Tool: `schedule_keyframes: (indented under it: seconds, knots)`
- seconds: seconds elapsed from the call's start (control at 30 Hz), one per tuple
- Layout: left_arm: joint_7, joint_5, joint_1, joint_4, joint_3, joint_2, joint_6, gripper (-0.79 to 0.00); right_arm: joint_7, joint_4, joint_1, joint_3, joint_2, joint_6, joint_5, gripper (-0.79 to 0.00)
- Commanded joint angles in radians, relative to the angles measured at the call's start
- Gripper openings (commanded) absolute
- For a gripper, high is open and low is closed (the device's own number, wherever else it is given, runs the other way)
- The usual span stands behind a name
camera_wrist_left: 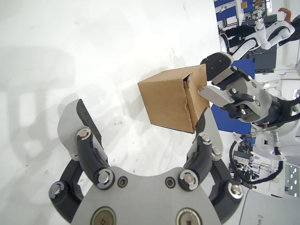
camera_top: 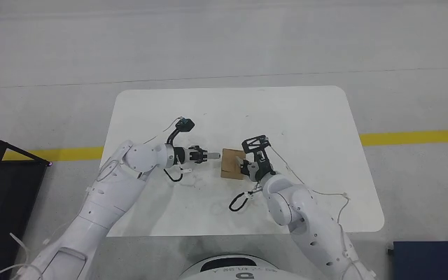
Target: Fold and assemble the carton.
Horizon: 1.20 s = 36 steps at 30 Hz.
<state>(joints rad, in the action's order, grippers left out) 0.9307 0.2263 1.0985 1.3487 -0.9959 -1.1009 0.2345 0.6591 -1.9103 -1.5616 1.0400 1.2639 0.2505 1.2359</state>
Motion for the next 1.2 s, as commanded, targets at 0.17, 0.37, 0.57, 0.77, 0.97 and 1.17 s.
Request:
schedule_keyframes:
  seconds: [0.17, 0.37, 0.57, 0.77, 0.97, 1.17]
  knots:
    - [0.016, 0.006, -0.022, -0.005, 0.043, -0.010, 0.014, 0.000, 0.004, 0.002, 0.001, -0.001, 0.003, -0.004, 0.006, -0.348]
    - [0.040, 0.062, -0.044, -0.015, 0.072, -0.013, 0.039, 0.000, 0.002, 0.007, 0.001, 0.003, 0.005, -0.007, 0.002, -0.354]
    - [0.037, 0.080, -0.051, -0.012, 0.076, -0.013, 0.042, 0.000, -0.003, 0.007, 0.001, 0.008, 0.006, -0.013, 0.000, -0.348]
    - [0.064, 0.069, -0.054, -0.016, 0.085, -0.014, 0.029, 0.000, -0.003, 0.003, 0.001, 0.009, 0.008, -0.020, 0.004, -0.348]
    - [0.096, 0.092, -0.097, -0.019, 0.104, -0.020, 0.018, 0.000, -0.003, 0.000, 0.000, 0.010, 0.009, -0.024, 0.009, -0.348]
    - [0.088, 0.085, -0.119, -0.041, 0.119, -0.027, 0.024, 0.000, -0.022, -0.020, -0.017, 0.014, 0.009, -0.022, 0.021, -0.323]
